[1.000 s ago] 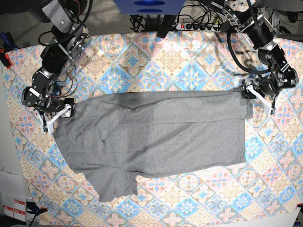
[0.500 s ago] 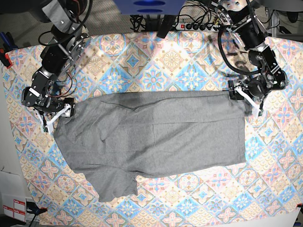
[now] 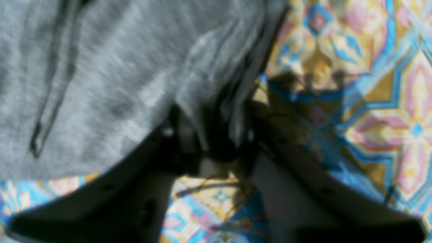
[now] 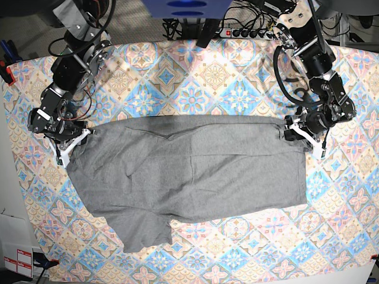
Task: Fold the T-shirt properly
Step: 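Grasp the shirt corners with both grippers and drag it toward the robot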
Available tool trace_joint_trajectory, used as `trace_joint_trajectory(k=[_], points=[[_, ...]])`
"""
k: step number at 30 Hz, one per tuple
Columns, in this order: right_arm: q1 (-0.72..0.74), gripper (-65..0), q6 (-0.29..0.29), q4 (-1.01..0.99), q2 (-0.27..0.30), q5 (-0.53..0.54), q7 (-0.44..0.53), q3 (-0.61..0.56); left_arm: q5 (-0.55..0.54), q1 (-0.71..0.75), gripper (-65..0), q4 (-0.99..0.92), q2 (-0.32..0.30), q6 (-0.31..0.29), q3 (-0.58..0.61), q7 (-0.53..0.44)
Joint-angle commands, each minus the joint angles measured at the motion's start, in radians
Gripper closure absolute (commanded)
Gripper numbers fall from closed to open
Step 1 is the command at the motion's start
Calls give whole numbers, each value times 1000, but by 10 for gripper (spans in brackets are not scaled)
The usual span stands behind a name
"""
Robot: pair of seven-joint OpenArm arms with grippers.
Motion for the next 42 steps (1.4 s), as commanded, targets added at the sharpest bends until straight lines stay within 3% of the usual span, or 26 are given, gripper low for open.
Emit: trace_joint_trajectory(k=[1, 8, 15, 23, 31, 35, 42], points=[[17, -69, -5, 10, 14, -13, -8, -1, 67, 4, -159, -28, 5, 11, 6, 47], [17, -60, -5, 13, 12, -157, -8, -32, 108, 67, -49, -40, 4, 11, 6, 49], [-44, -36, -5, 64, 14, -165, -10, 30, 104, 169, -54, -28, -24, 11, 6, 47], [-142, -35, -5, 203, 14, -165, -79, 61, 99, 252, -53, -26, -59, 11, 0, 44], [-274, -35, -5, 334, 9, -158, -154, 91, 99, 430, -54, 279, -32, 11, 1, 53], [-325, -35, -5, 377, 8, -158, -163, 99, 99, 493, -53, 310, -32, 11, 0, 47], [-435, -34, -5, 458, -54, -158, -158, 130, 21, 581, -52, 313, -64, 11, 4, 44]])
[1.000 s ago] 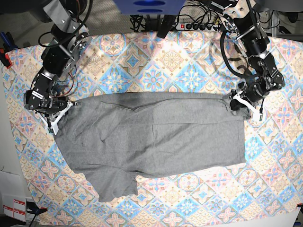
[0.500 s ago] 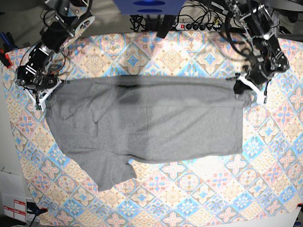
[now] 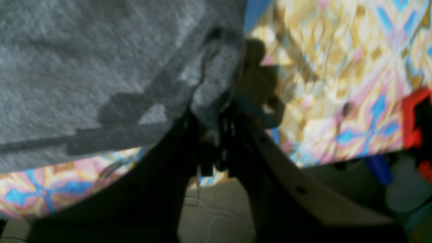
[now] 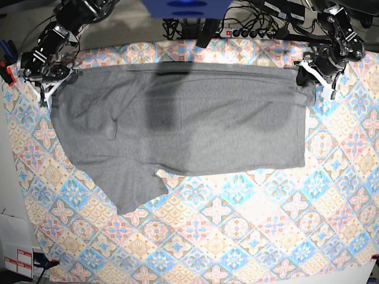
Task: Fold the T-shirt properly
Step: 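Grasp the shirt corners with both grippers and drag it toward the robot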
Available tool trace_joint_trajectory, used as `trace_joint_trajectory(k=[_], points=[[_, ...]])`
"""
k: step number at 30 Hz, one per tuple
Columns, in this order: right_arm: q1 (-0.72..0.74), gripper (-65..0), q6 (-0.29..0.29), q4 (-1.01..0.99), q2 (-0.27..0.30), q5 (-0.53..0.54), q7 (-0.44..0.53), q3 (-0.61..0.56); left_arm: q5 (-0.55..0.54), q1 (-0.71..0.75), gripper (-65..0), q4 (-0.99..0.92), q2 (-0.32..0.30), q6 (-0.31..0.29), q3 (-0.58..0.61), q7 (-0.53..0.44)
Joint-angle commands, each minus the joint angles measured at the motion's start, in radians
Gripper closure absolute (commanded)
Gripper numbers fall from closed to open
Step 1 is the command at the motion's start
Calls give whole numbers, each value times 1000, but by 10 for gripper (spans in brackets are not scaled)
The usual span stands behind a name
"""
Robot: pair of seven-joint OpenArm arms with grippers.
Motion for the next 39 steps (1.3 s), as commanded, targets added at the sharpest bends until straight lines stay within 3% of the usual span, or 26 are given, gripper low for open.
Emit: trace_joint_trajectory(k=[1, 10, 30, 32, 39], points=[[-21, -34, -31, 16, 13, -78, -60, 26, 166, 55, -52, -18, -18, 67, -9, 158], [-91, -34, -31, 29, 7, -82, -62, 32, 163, 170, -51, -18, -18, 67, -12, 37], [-140, -37, -31, 29, 6, -81, -54, 31, 172, 213, -58, -20, -18, 67, -14, 5], [-140, -37, -31, 29, 6, -81, -53, 31, 175, 193, -88, -22, -20, 67, -14, 32], [-140, -43, -31, 107, 6, -81, -51, 26, 266, 136, -302, -20, -38, 67, -35, 69]])
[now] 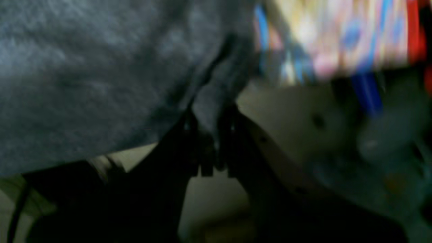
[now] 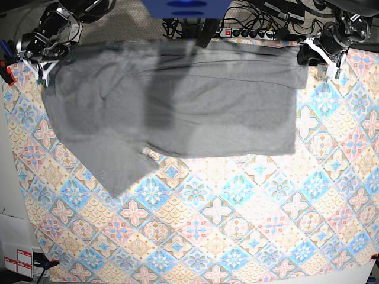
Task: Fold the T-shirt properly
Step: 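Grasp the shirt corners with both grippers and drag it toward the robot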
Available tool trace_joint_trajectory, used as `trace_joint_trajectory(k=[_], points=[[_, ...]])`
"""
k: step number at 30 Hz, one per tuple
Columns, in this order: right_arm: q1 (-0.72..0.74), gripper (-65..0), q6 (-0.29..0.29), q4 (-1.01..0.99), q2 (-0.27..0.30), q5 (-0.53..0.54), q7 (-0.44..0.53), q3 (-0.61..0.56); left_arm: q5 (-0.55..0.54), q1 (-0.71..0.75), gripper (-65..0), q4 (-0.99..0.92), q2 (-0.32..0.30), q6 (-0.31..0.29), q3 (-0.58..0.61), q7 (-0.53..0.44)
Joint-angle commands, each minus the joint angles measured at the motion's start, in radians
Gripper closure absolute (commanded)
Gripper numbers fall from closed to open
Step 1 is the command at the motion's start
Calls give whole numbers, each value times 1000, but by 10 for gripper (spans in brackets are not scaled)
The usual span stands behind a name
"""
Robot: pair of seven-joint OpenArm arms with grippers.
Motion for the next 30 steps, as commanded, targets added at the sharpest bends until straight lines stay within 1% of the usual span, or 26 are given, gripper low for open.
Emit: trace_joint_trajectory(k=[1, 2, 4, 8, 11, 15, 30], points=[[3, -57, -13, 33, 17, -19, 5, 8, 264, 3, -324, -32, -11, 68, -32, 136], [3, -76, -13, 44, 17, -19, 5, 8, 267, 3, -341, -32, -11, 68, -42, 136], [3, -135, -13, 62, 17, -19, 5, 8, 266, 3, -366, -32, -11, 68, -67, 132], [9, -259, -13, 72, 17, -18, 5, -18, 266, 2, -371, -32, -14, 68, -108, 128], [20, -304, -13, 72, 17, -18, 5, -41, 267, -14, -371, -32, -14, 68, -110, 128], [32, -307, -13, 72, 17, -21, 5, -62, 267, -15, -370, -32, -14, 68, -110, 128], [130, -311, -13, 84, 22, -25, 5, -62, 264, -47, -370, -31, -14, 68, -107, 130]])
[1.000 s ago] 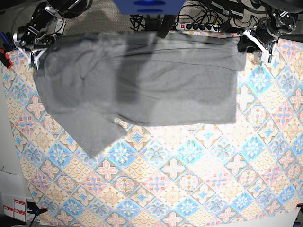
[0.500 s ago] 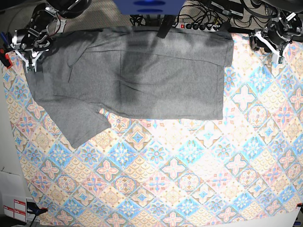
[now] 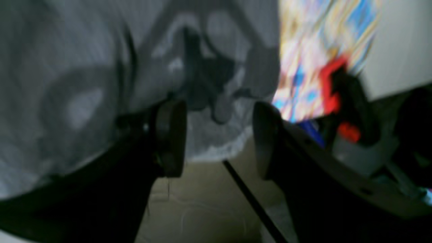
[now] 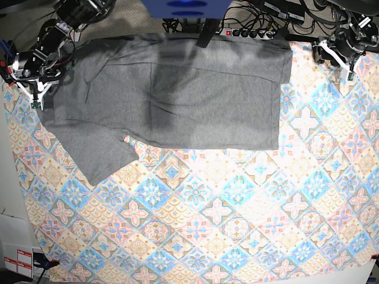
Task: Fold the T-shirt properly
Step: 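Grasp the shirt corners with both grippers and drag it toward the robot, then release the corners and move both grippers to the shirt's hem edge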
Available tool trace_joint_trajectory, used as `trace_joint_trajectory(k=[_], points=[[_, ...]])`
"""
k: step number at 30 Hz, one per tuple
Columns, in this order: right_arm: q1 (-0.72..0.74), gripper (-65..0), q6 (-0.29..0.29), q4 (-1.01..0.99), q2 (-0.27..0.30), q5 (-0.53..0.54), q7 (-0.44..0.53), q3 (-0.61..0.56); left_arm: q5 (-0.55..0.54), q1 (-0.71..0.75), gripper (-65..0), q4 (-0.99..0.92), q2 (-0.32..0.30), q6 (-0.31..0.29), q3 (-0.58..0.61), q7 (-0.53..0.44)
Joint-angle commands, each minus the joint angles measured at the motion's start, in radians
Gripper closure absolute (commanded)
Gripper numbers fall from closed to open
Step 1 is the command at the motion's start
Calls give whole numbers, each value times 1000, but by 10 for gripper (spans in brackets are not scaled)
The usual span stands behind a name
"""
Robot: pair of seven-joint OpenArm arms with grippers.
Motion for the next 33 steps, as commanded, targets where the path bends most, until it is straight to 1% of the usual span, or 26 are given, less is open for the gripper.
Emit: trace_joint_trajectory(k=[1, 5, 8, 11, 14, 17, 21, 22, 24, 26, 27, 29, 32, 33], points=[[10, -311, -5, 18, 16, -7, -3, 3, 114, -4, -370, -24, -1, 67, 5, 82], [29, -311, -5, 65, 17, -7, -3, 0, 113, -35, -369, 31, 5, 67, 7, 88], [29, -311, -5, 111, 17, -7, -3, -52, 97, -35, -369, 148, 46, 67, 40, 88], [29, -311, -5, 151, 17, -7, -3, -124, 82, -35, -369, 281, 91, 67, 50, 88], [31, -311, -5, 157, 17, -7, -3, -153, 80, -45, -369, 362, 118, 67, 51, 88], [74, -311, -5, 156, 14, -7, -3, -155, 90, -101, -369, 387, 141, 67, 50, 91], [100, -311, -5, 153, 20, -7, -5, -155, 90, -194, -369, 387, 138, 67, 50, 217], [108, -311, -5, 153, 29, -7, -5, -159, 90, -222, -369, 387, 138, 67, 50, 245], [111, -312, -5, 143, 54, -7, -9, -202, 91, -271, -369, 387, 138, 67, 53, 284], [111, -312, -5, 120, 80, -16, -12, -273, 91, -322, -372, 387, 141, 67, 54, 331], [111, -318, -5, 108, 89, -38, -14, -304, 91, -349, -375, 387, 143, 67, 56, 355], [112, -347, -5, 68, 92, -117, -14, -365, 91, -403, -376, 384, 143, 67, 73, 409], [138, -399, -5, 19, 92, -229, -3, -435, 93, -443, -376, 382, 141, 67, 160, 446], [154, -409, -5, 8, 92, -251, -3, -449, 99, -452, -376, 382, 141, 67, 186, 449]])
